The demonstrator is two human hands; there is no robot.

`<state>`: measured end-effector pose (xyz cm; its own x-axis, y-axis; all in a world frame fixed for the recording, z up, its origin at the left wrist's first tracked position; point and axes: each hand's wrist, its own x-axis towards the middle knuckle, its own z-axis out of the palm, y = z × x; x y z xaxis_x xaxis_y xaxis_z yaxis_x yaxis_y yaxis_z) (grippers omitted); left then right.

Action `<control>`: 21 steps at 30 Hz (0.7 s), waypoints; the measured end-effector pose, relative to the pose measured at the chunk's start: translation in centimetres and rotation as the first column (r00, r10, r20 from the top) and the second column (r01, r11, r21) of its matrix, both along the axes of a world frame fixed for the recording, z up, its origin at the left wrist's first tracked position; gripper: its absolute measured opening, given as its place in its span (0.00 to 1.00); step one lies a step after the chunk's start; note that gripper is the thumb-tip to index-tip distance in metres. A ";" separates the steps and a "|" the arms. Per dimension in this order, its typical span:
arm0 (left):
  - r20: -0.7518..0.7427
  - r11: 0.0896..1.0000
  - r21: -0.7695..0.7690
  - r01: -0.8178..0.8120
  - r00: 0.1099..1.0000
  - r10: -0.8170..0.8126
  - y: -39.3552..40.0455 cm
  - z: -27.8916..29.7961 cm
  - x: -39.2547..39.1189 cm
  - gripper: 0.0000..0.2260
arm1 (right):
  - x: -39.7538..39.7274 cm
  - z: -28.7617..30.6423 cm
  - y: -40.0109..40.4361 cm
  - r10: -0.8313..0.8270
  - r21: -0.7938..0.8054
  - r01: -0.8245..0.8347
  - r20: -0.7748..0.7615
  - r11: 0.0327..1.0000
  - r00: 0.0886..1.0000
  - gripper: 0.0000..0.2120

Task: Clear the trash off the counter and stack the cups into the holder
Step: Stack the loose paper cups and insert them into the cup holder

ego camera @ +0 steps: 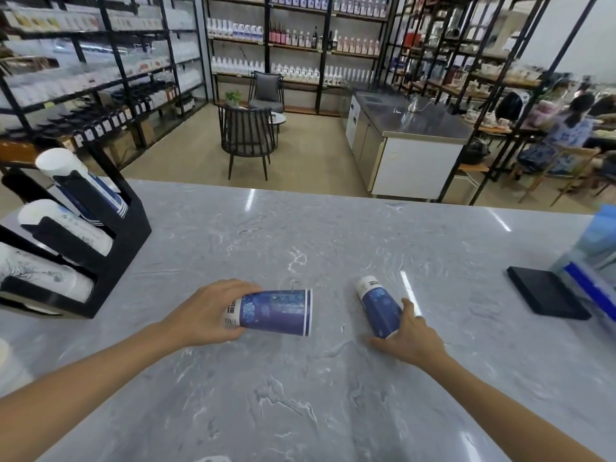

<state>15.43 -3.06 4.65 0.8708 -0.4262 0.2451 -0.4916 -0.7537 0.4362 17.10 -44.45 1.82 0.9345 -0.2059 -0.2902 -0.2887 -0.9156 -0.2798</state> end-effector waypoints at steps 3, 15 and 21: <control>-0.035 1.000 0.000 -0.007 0.999 0.007 0.2 -0.4 0.3 0.32 | 0.3 -0.9 0.1 -0.030 -0.039 0.031 0.031 0.999 0.999 0.46; 0.016 0.999 0.008 -0.052 0.999 0.052 2.4 0.2 1.1 0.31 | 1.6 1.5 0.0 0.398 -0.214 -0.365 0.143 0.906 0.906 0.46; 0.054 0.997 0.030 -0.072 0.996 0.071 3.5 1.7 1.2 0.31 | 2.3 5.4 1.0 0.712 -0.404 -0.597 0.254 0.693 0.654 0.45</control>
<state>16.66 0.47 6.33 0.8857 -0.3715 0.2785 -0.4575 -0.8009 0.3864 19.42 -43.48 7.27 0.8691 0.4902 0.0656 0.4877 -0.8715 0.0511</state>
